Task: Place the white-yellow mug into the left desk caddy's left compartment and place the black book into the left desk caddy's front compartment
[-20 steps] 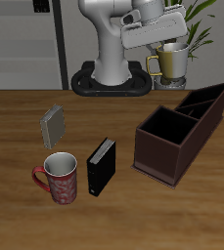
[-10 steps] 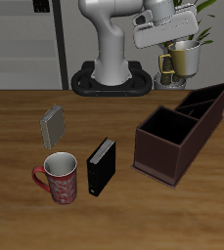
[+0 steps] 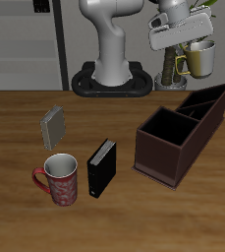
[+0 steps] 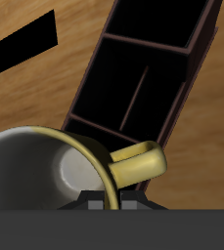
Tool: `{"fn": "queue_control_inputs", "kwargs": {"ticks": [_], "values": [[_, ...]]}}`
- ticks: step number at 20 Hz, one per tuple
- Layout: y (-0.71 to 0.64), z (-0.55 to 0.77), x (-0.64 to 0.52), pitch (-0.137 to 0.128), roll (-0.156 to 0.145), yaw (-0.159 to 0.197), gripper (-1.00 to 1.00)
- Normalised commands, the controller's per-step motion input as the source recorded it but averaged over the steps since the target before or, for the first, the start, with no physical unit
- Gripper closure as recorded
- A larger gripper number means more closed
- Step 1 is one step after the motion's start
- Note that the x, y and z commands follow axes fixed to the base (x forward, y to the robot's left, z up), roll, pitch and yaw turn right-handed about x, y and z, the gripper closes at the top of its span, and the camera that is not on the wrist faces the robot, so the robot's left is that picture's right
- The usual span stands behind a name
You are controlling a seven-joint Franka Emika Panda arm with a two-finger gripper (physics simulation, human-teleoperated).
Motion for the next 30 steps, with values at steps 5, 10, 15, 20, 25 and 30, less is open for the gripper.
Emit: {"fn": "queue_control_inputs", "kwargs": {"ticks": [5, 10, 15, 20, 25, 30], "values": [[0.19, -0.04, -0.21, 0.007, 0.008, -0.017, 1.00], [0.09, -0.08, -0.08, -0.002, -0.009, -0.005, 1.00], [-0.12, -0.12, 0.11, 0.016, -0.024, 0.002, 1.00], [0.03, -0.19, 0.12, 0.037, -0.009, 0.018, 1.00], [0.07, -0.17, 0.03, 0.031, 0.008, 0.021, 1.00], [0.05, -0.25, 0.02, 0.053, 0.017, 0.022, 1.00]]}}
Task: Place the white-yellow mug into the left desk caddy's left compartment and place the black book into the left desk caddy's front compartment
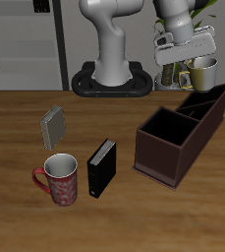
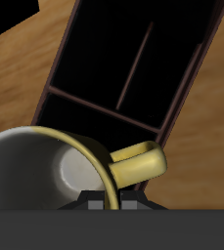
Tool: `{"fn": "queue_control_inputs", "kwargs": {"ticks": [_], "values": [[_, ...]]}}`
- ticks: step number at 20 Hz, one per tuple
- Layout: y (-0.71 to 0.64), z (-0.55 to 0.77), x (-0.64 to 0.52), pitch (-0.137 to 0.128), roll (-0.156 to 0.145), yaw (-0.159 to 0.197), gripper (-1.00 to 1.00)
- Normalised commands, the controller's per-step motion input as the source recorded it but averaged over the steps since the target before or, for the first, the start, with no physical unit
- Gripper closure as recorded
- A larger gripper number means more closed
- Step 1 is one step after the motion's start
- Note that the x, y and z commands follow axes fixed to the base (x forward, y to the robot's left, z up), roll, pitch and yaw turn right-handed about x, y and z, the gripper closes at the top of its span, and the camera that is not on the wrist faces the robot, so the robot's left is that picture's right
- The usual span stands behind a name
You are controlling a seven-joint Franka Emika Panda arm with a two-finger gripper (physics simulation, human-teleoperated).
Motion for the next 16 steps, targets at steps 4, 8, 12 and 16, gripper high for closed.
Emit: {"fn": "queue_control_inputs", "kwargs": {"ticks": [4, 8, 12, 16], "values": [[0.02, -0.17, 0.02, 0.025, 0.002, 0.021, 1.00], [0.07, -0.19, 0.02, 0.020, 0.012, 0.035, 1.00], [0.11, -0.22, 0.02, 0.044, 0.020, 0.023, 1.00], [0.15, -0.21, 0.02, 0.037, 0.029, 0.035, 1.00]]}}
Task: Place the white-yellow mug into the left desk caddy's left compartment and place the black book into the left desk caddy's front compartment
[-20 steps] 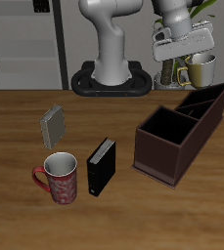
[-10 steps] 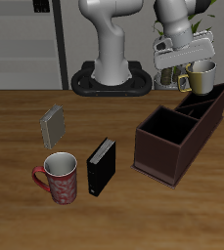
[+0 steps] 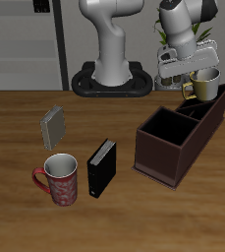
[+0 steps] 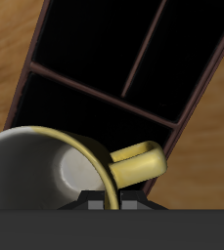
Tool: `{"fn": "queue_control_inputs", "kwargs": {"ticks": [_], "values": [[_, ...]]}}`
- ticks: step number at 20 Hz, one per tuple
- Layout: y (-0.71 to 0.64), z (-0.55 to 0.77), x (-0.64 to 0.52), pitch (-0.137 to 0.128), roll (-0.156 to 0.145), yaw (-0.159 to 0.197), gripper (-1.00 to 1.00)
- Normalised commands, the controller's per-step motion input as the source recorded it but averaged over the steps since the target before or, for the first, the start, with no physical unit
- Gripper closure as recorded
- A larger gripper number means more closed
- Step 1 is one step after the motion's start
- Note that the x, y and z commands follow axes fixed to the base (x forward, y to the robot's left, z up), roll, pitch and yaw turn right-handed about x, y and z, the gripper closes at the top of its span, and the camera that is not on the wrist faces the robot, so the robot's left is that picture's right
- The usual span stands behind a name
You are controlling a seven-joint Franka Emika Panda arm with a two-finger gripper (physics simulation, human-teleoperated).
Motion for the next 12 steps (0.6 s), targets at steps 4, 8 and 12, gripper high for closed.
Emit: {"fn": "queue_control_inputs", "kwargs": {"ticks": [4, 8, 12], "values": [[0.09, -0.17, 0.03, 0.026, 0.021, 0.022, 1.00], [0.08, -0.16, 0.05, 0.020, 0.013, 0.046, 1.00], [0.00, -0.18, 0.11, 0.026, -0.011, 0.043, 1.00]]}}
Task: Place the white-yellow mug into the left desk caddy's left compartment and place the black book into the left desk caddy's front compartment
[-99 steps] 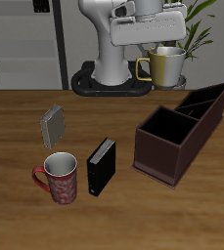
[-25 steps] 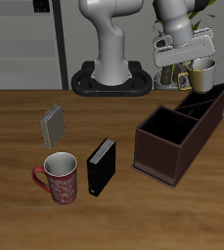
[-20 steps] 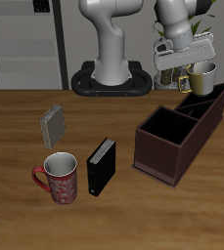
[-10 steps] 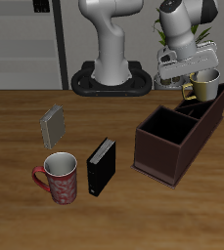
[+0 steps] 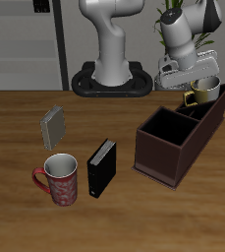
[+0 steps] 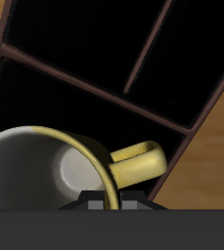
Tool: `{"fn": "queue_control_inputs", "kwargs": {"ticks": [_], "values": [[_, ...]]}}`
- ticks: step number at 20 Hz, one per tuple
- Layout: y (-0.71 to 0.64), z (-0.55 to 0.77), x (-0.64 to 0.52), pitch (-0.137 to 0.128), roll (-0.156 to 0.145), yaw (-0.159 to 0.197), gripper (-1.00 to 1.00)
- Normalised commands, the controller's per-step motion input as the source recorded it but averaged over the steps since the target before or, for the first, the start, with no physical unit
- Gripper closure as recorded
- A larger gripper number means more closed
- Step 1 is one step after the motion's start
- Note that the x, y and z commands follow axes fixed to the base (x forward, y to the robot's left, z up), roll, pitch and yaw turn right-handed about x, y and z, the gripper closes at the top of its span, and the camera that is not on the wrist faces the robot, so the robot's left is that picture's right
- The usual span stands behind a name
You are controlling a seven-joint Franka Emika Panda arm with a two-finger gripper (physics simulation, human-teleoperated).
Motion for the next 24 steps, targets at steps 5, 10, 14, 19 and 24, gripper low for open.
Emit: {"fn": "queue_control_inputs", "kwargs": {"ticks": [5, 10, 14, 19, 24], "values": [[-0.06, -0.18, 0.13, 0.035, -0.010, 0.029, 1.00], [0.00, -0.16, 0.13, 0.044, -0.006, 0.020, 1.00], [0.03, -0.10, -0.02, 0.064, 0.021, -0.011, -1.00], [0.06, -0.01, -0.04, 0.044, 0.036, -0.009, -1.00], [0.11, 0.14, -0.12, -0.011, 0.061, 0.002, -1.00]]}}
